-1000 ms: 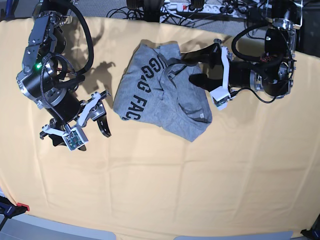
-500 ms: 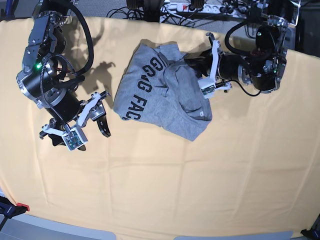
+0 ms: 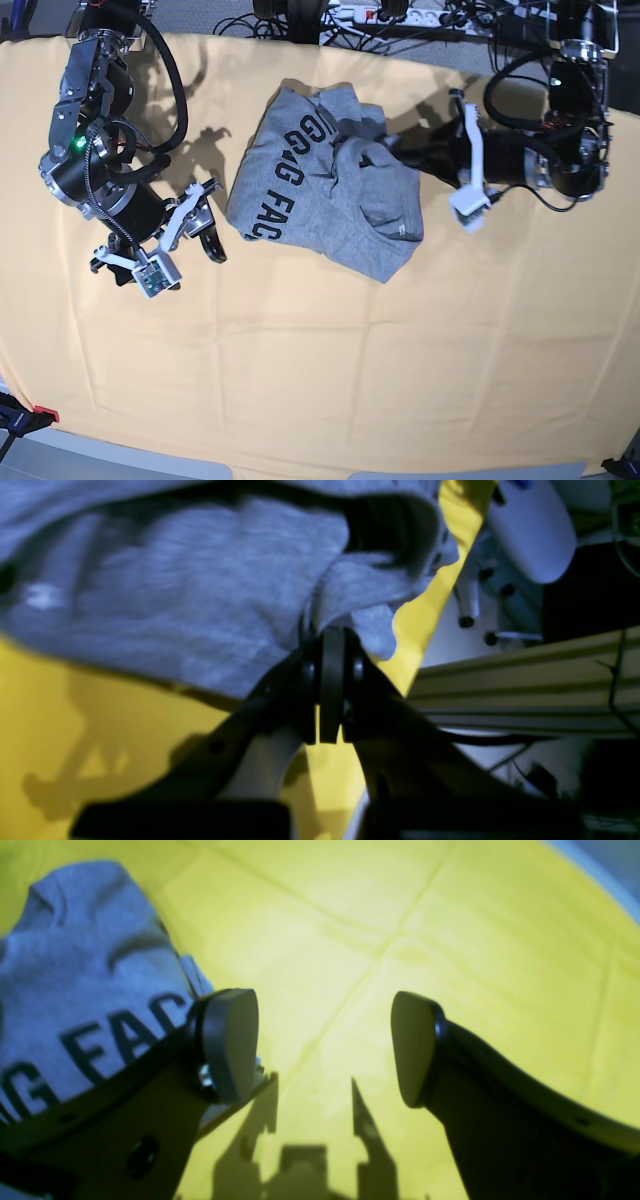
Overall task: Layout the t-shirt on the table in an organized manner, then fold the t-shirt properly
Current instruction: 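Press and smooth the folded bundle with both grippers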
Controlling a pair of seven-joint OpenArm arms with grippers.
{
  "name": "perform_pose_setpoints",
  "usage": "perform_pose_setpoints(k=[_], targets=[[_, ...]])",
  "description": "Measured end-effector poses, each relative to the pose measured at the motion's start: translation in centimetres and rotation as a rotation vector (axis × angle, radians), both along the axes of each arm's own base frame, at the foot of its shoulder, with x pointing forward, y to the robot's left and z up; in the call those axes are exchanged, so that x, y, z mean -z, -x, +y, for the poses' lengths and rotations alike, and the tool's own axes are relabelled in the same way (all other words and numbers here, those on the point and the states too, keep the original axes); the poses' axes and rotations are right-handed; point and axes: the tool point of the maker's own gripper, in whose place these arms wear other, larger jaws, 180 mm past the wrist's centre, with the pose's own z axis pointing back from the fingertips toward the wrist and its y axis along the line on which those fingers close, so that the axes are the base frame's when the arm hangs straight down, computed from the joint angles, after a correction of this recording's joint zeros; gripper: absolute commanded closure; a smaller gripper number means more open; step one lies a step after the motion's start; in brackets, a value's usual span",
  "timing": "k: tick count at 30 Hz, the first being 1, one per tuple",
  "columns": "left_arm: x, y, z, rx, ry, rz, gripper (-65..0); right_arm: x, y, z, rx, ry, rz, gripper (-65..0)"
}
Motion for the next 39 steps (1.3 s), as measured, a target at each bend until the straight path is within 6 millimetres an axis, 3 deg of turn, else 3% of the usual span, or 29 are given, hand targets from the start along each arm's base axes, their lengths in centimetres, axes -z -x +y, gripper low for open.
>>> perform_pose_setpoints(k=[4, 10, 14, 25, 39], targets=[[-1.9, -1.0, 1.7, -0.049, 0.036, -0.035, 0.0, 2.2, 0.1, 0.1, -0.029, -0.004, 0.064, -43.3], [-3.0, -1.8, 4.4, -0.139, 0.033, -0.067, 0.0, 1.3, 0.6, 2.1, -0.137, -0.076, 0.042, -43.3], [-2.8, -1.1, 5.1, -0.173, 0.052, -0.045, 0.0, 1.3, 0.6, 2.1, -0.135, -0.073, 0.043, -43.3], [0.3, 3.2, 6.1, -0.175, 0.001, 0.106, 0.0, 1.4, 0.6, 2.1, -0.135, -0.072, 0.043, -43.3], [-0.2, 2.9, 8.5, -0.152, -0.099, 0.091, 0.0, 1.4, 0.6, 2.0, -0.135, -0.071, 0.043, -43.3]])
